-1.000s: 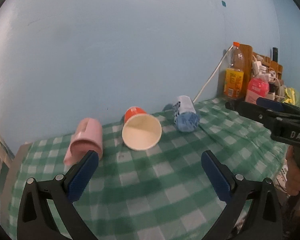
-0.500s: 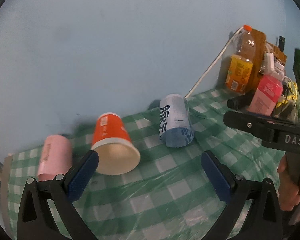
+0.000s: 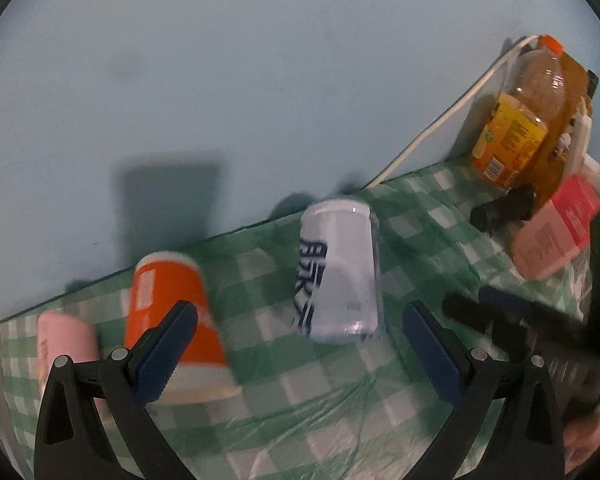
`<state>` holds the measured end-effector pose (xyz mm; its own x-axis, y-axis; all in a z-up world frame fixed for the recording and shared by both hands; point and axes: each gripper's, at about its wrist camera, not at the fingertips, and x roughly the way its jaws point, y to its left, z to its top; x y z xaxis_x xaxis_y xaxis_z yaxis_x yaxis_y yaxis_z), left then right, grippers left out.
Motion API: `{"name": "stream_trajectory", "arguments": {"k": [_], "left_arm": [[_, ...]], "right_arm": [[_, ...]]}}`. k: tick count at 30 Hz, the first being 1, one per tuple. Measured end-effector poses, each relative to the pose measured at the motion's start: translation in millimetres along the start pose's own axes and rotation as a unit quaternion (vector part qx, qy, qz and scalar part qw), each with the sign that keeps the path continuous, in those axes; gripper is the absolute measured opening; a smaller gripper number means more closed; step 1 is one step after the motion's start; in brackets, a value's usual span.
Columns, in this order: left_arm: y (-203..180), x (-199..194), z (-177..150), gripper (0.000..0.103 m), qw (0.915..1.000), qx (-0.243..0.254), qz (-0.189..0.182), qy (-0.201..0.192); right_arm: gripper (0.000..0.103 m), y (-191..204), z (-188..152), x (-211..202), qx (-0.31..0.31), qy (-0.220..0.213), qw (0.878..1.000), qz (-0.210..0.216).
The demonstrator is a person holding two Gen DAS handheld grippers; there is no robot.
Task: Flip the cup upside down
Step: 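Move the left tool to the clear labeled cup and close around it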
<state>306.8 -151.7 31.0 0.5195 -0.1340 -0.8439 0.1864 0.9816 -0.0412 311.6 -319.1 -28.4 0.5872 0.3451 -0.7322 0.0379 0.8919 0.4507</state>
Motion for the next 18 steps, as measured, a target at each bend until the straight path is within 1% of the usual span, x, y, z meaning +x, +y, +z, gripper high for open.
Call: {"name": "stream_trajectory", "arguments": {"k": [2, 3, 4, 6, 8, 13, 18], "left_arm": [[-4.9, 11.4, 10.1, 0.103, 0.9999, -0.006, -0.005, 0.011], [-6.3, 15.9, 13.5, 0.103, 0.9998, -0.008, -0.007, 0.017], [-9.3, 23.3, 17.9, 0.103, 0.9996, -0.011, -0.009, 0.026], [-14.6, 32.7, 22.8, 0.103, 0.9992, -0.016, -0.011, 0.034], [-17.6, 41.1, 26.3, 0.103, 0.9989, -0.018, -0.011, 0.042], [-23.1, 61.1, 33.4, 0.103, 0.9981, -0.013, 0.009, 0.059], [-29.0, 84.1, 38.4, 0.103, 0.9965, -0.012, 0.008, 0.083]], "right_arm": [[0.086, -2.0, -0.6, 3.2, -0.006, 0.001, 1.000, -0.007], [0.086, -5.1, 0.2, 5.7, -0.007, -0.001, 1.000, -0.018], [0.086, -6.6, 0.5, 6.3, -0.008, -0.003, 1.000, -0.020], [0.086, -9.9, 2.4, 8.6, -0.013, -0.003, 1.000, -0.015], [0.086, -11.2, 3.8, 9.3, -0.013, -0.005, 1.000, -0.019], [0.086, -14.3, 8.2, 6.3, -0.006, -0.023, 0.999, -0.028], [0.086, -13.8, 5.7, 8.4, -0.024, -0.022, 0.999, -0.035]]}}
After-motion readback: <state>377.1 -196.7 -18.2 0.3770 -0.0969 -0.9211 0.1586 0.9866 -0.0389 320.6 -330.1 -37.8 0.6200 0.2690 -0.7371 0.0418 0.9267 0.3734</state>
